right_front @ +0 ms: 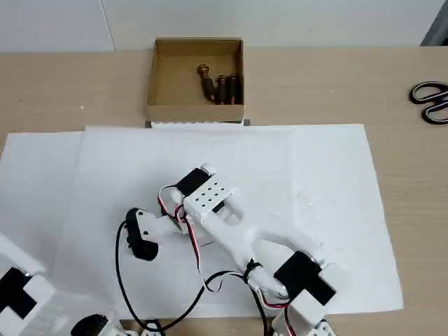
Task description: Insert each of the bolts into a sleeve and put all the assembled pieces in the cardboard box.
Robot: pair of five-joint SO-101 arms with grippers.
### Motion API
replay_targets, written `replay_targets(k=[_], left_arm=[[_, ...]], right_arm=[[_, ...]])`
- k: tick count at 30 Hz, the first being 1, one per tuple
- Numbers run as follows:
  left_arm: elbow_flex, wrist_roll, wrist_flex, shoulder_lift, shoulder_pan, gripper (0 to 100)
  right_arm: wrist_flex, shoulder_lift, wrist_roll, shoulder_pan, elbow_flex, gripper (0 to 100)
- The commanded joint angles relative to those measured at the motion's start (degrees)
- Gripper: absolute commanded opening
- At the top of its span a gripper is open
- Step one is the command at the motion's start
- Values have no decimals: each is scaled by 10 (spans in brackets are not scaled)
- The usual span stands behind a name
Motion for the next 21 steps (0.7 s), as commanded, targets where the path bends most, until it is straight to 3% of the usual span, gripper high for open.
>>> replay_targets(k=[1, 21], left_arm=[[-5, -4, 11, -33, 6, 6], [-5, -4, 11, -33, 16, 6]], right_arm=[[22, -29, 5, 12, -25, 148], [101, -51, 4, 33, -70, 151]])
